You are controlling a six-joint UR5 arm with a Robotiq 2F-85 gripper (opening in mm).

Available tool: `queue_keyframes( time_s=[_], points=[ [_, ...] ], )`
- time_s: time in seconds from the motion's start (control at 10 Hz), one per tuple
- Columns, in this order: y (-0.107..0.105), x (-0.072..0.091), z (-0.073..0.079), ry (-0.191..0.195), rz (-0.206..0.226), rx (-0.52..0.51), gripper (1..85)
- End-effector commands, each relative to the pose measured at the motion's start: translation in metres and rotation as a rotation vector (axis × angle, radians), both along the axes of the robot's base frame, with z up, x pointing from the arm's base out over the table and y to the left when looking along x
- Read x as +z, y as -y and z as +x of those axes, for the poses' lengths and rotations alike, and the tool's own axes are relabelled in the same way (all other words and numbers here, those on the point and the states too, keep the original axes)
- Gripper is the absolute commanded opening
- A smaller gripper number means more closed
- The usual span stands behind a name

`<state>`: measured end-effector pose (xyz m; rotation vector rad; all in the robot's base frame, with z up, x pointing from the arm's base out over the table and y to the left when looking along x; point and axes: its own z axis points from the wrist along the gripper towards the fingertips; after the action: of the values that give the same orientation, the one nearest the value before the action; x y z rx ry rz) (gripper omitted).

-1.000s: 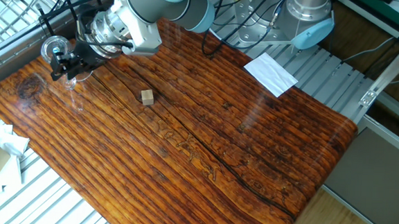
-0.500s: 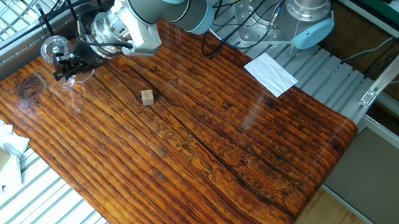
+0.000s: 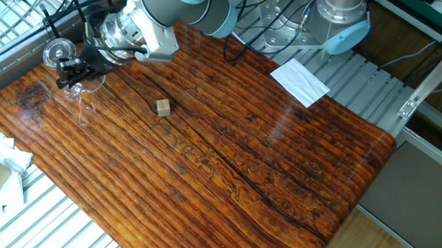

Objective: Take the cup off the cup rack

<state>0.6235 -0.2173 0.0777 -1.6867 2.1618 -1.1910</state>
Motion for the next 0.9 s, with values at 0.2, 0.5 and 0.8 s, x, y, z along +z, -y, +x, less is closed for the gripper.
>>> queue_keyframes(
  time_s=[0.2, 0.5, 0.8],
  points=[
    [0.014, 0.038, 0.005, 0.029, -0.13, 0.018, 1.3],
    [0.017, 0.04, 0.01, 0.018, -0.093, 0.019, 1.3],
    [0.032, 0.062, 0.023, -0.037, -0.068, 0.042, 1.3]
  ],
)
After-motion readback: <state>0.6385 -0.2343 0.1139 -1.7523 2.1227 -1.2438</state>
